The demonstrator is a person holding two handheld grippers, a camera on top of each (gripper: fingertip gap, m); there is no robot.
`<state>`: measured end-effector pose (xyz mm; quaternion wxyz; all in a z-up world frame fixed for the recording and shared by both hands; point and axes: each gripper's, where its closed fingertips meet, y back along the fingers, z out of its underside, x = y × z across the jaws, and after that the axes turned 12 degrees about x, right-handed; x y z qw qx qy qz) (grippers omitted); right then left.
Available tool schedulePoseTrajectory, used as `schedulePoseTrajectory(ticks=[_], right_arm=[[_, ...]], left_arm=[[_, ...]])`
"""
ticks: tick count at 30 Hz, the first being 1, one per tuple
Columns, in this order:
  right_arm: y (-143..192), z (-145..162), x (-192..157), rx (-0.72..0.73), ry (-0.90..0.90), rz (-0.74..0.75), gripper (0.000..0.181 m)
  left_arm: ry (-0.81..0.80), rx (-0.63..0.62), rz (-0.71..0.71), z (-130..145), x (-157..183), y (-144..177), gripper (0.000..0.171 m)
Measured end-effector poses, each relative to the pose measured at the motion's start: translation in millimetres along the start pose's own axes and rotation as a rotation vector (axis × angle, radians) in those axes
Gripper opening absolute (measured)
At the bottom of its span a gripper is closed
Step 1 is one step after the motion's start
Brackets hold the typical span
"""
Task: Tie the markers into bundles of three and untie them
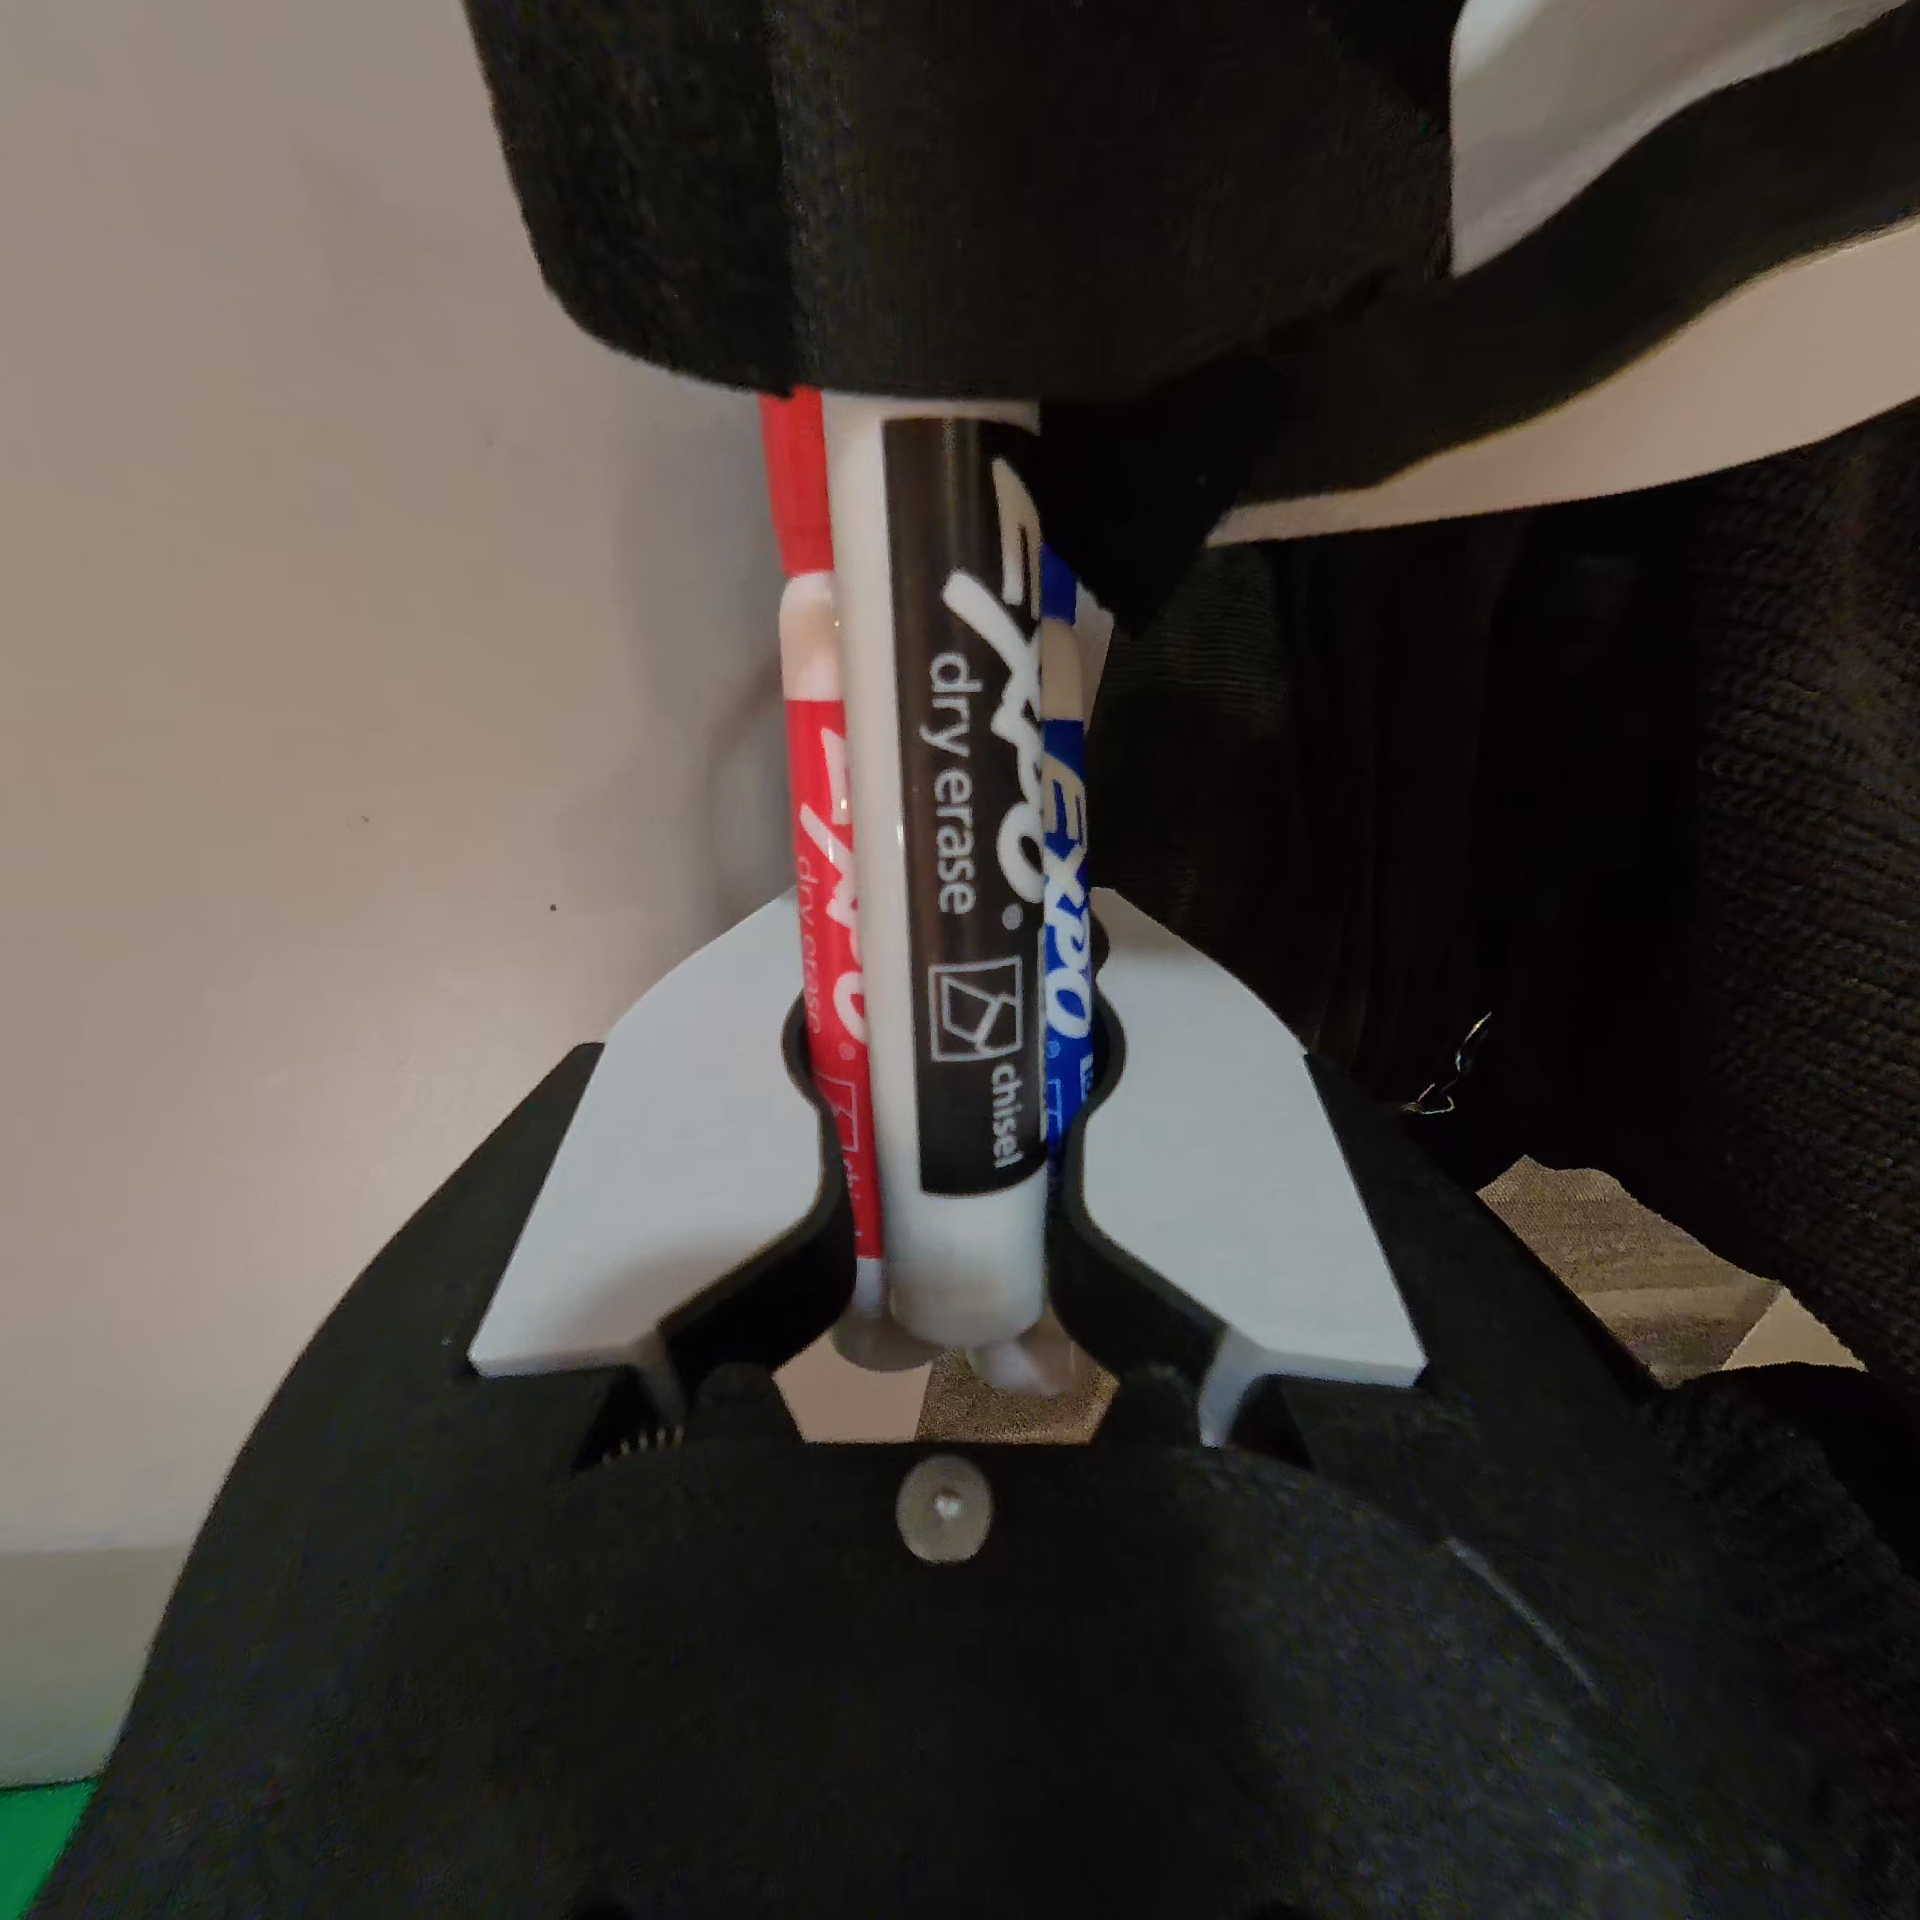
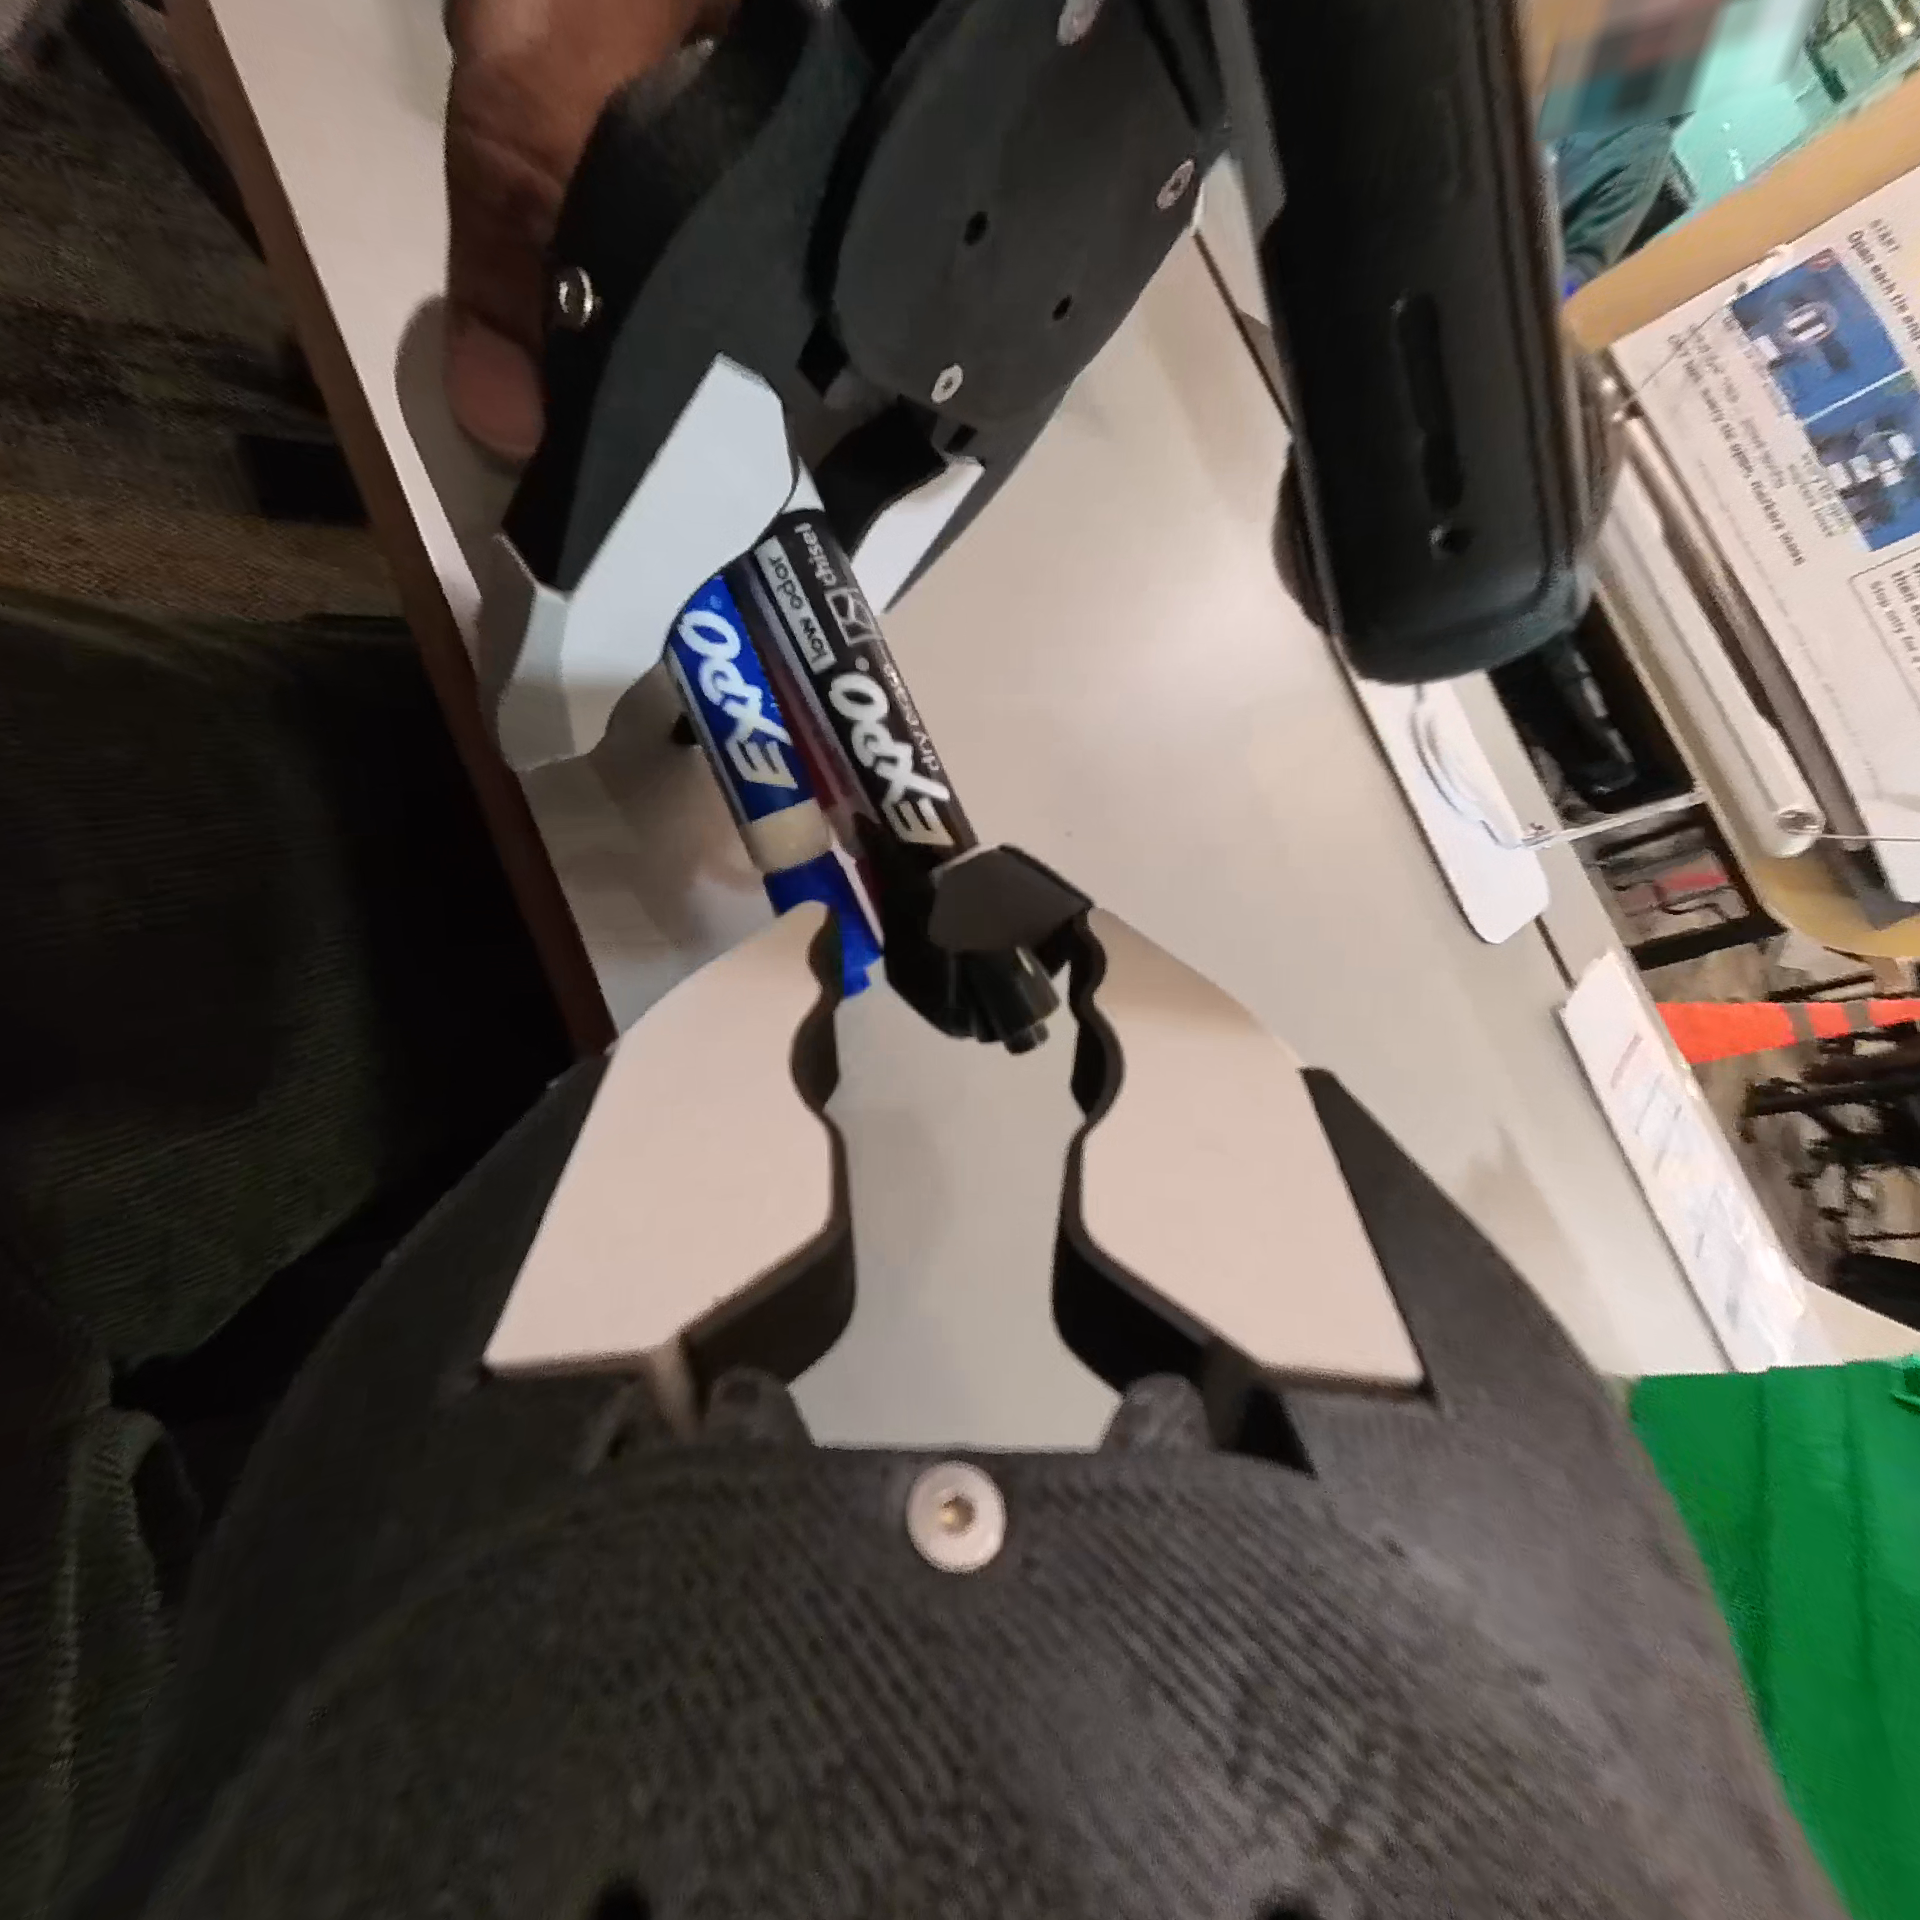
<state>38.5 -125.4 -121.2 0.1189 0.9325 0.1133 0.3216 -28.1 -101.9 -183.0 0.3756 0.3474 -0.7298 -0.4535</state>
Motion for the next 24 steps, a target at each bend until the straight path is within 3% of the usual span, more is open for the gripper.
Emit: schedulePoseTrajectory(ticks=[4, 8, 12, 24], right_arm=[[0.9, -1.3, 3.1, 0.039, -0.045, -0.017, 0.045], [3.4, -5.3, 9.6, 0.086, 0.027, -0.011, 0.039], [1.0, 6.8, 6.9, 0.01, 0.04, -0.027, 0.039], [6.1, 22.2, 13.5, -0.025, -0.013, -0.043, 0.031]], left_arm=[[-0.008, 0.019, 0.006, -0.7, -1.6, 0.2, 0.045], [-0.011, 0.02, 0.006, -0.2, -2.2, 0.5, 0.045], [-0.012, 0.018, 0.008, -1.0, -1.4, 0.1, 0.045], [0.025, 0.105, 0.046, -2.3, -7.5, 2.5, 0.045]])
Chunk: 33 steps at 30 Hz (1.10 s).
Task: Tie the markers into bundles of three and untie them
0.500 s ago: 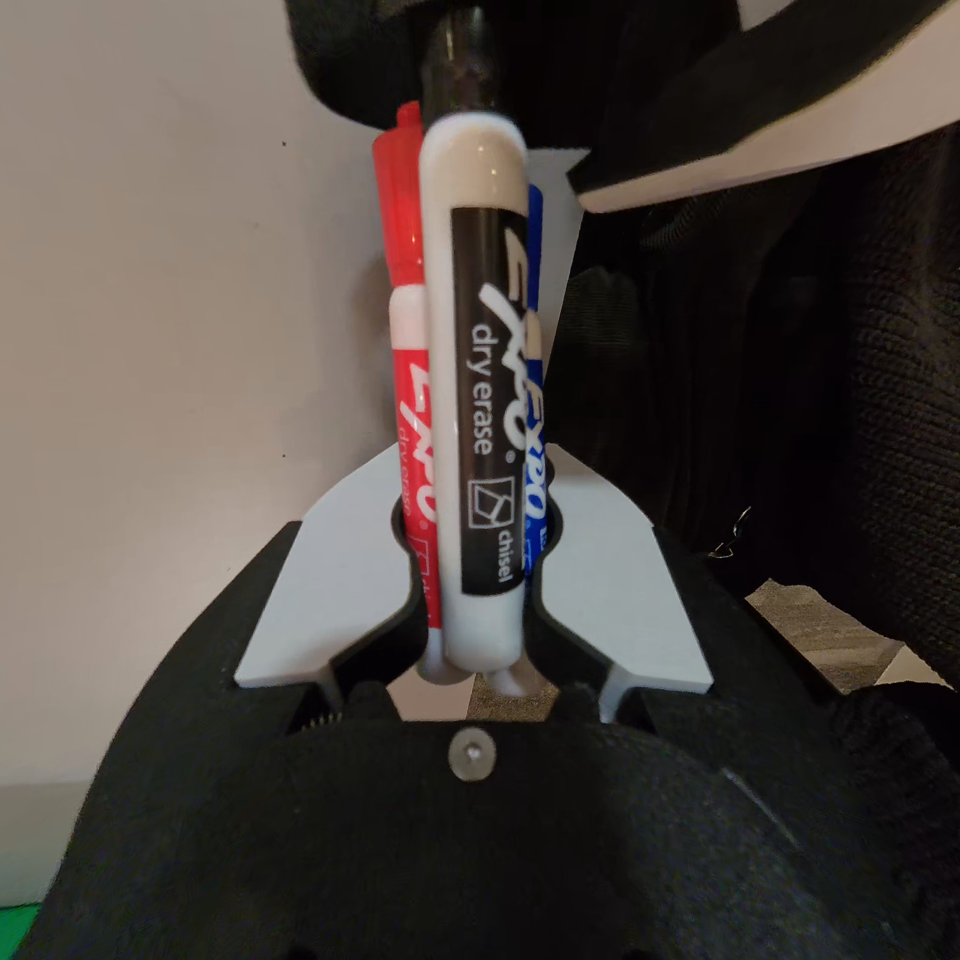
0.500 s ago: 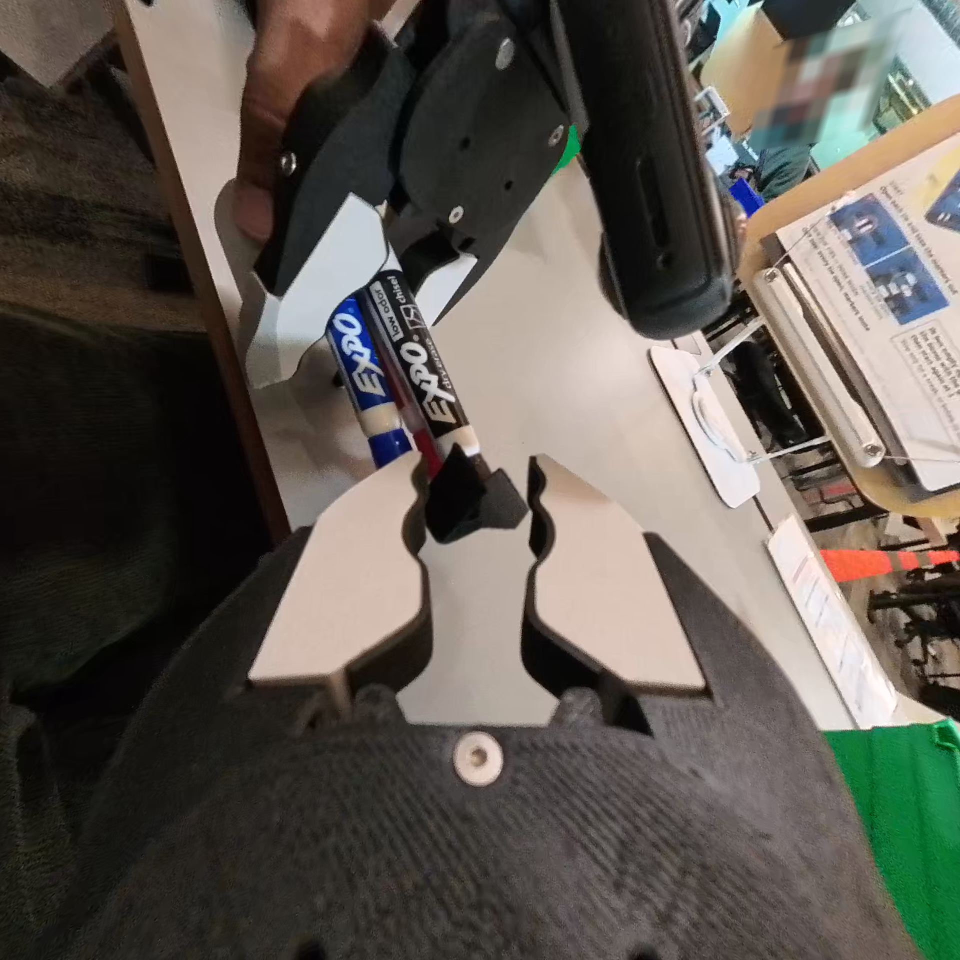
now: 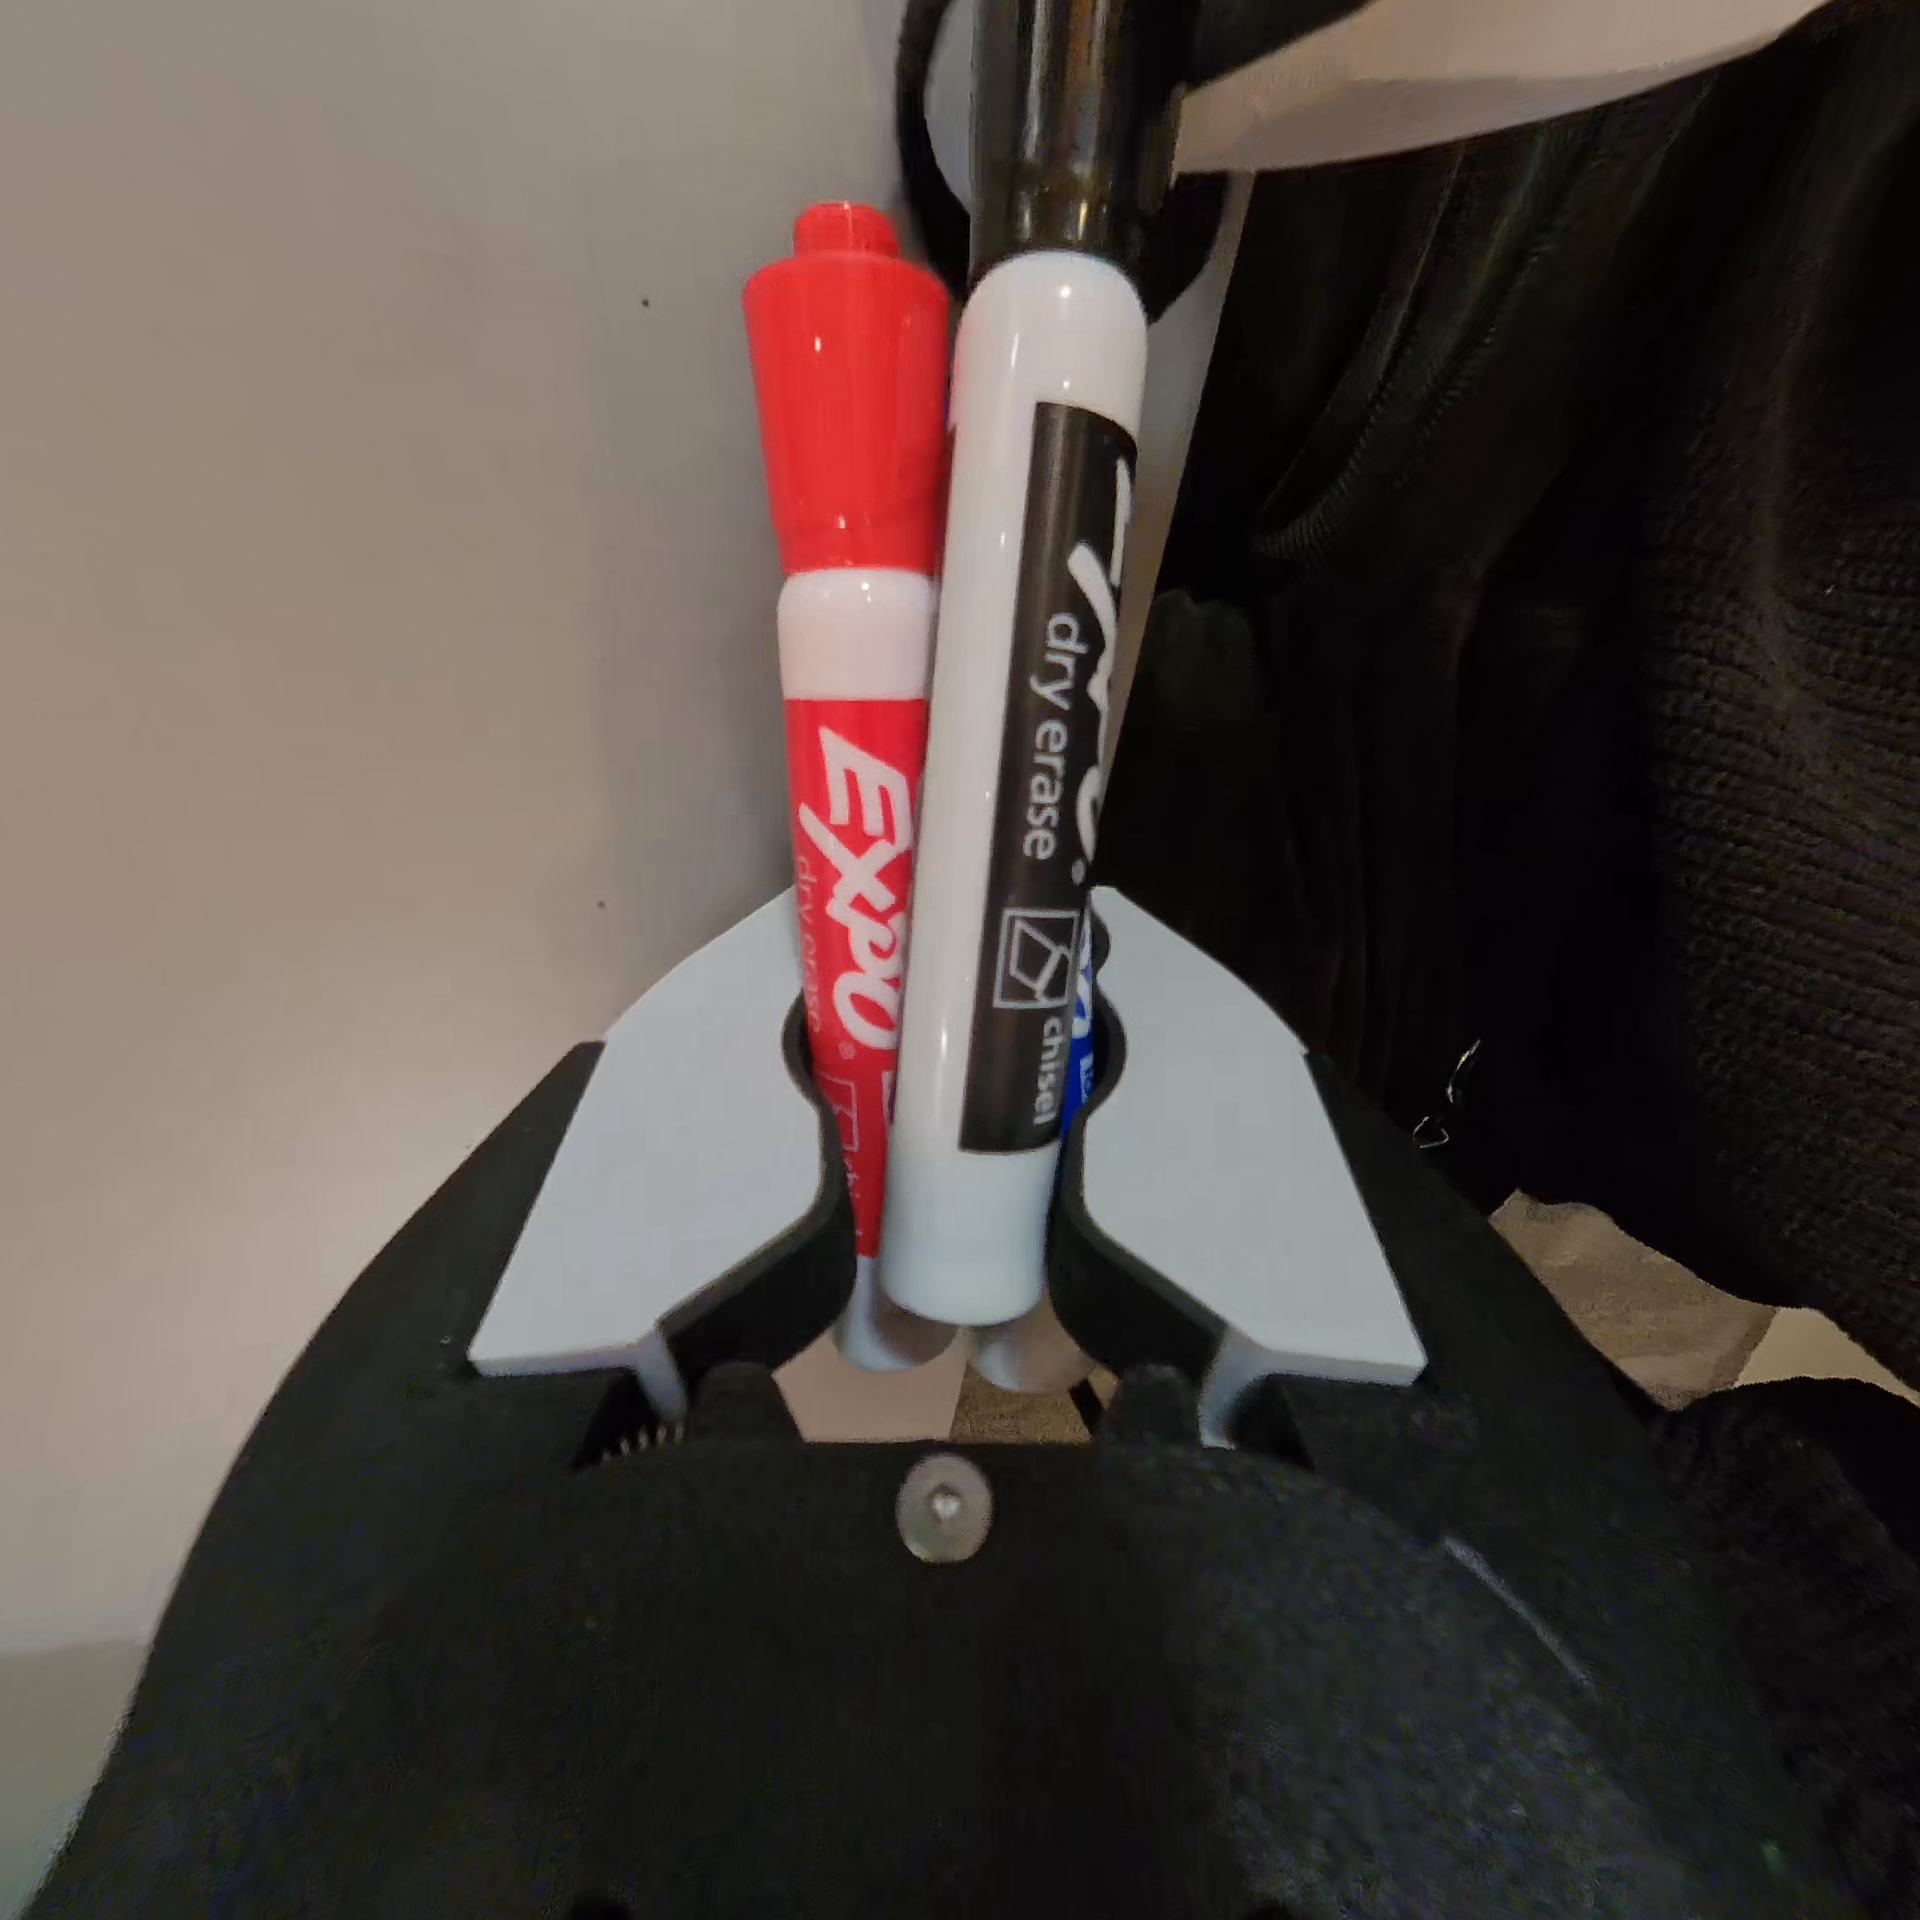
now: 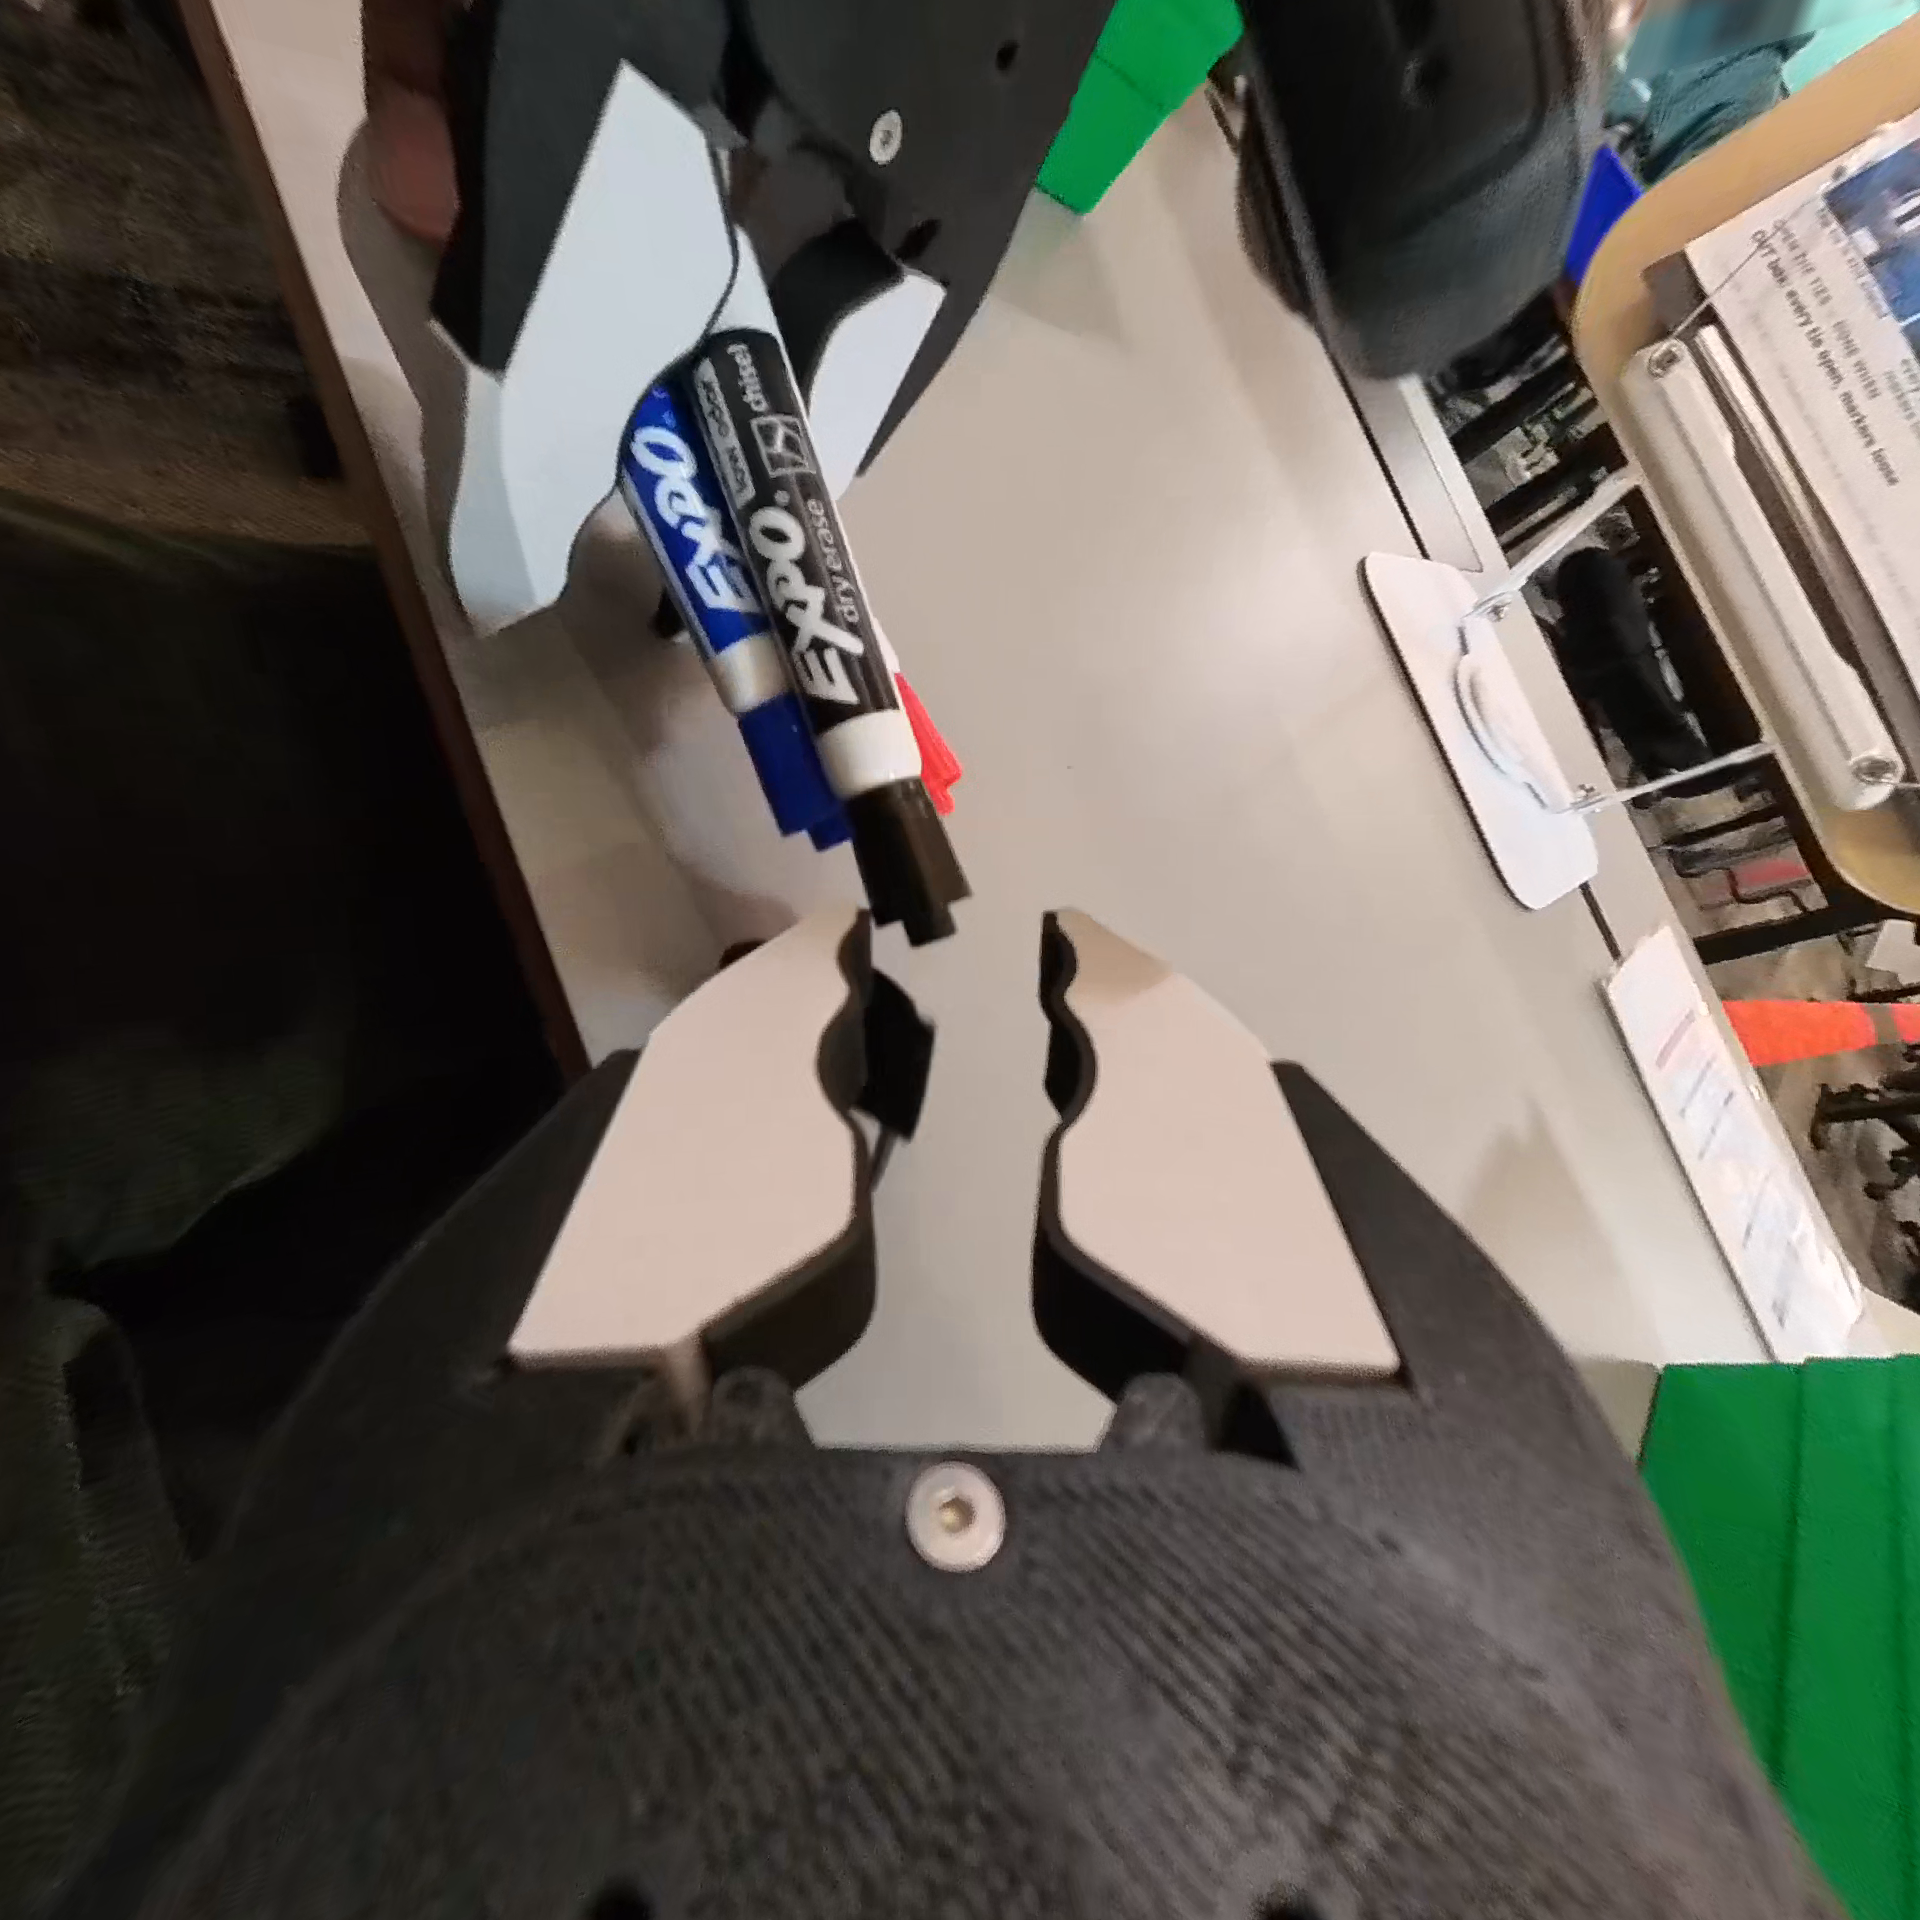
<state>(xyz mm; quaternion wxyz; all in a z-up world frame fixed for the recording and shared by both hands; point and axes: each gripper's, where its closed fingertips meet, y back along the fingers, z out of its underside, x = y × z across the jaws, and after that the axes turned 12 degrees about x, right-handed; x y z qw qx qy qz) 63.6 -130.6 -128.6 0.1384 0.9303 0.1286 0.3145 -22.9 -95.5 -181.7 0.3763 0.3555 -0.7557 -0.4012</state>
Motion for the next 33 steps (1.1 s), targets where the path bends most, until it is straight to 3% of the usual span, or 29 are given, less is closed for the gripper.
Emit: schedulePoseTrajectory(ticks=[7, 12, 18, 24, 28, 33], right_arm=[[11.8, 5.6, 29.3, 0.052, -0.136, 0.055, 0.032], [42.8, 29.6, 52.2, 0.02, -0.224, 0.131, 0.029], [65.2, 40.7, 17.8, -0.006, -0.301, 0.026, 0.007], [51.7, 53.5, -19.3, -0.098, -0.133, -0.124, 0.021], [48.9, 64.3, -25.6, -0.135, -0.059, -0.162, 0.015], [48.9, 49.7, -9.8, -0.064, 0.067, -0.066, 0.009]], left_arm=[[0.052, 0.074, -0.007, 5.1, -14.2, 7.4, 0.045], [0.063, 0.085, 0.003, 4.8, -14.2, 7.7, 0.045], [0.096, 0.104, 0.026, 4.0, -14.1, 8.2, 0.045], [0.117, 0.112, 0.034, 3.3, -14.2, 8.3, 0.045], [0.115, 0.119, 0.031, 2.0, -14.6, 7.8, 0.045], [0.121, 0.126, 0.034, 1.9, -14.5, 7.9, 0.045]])
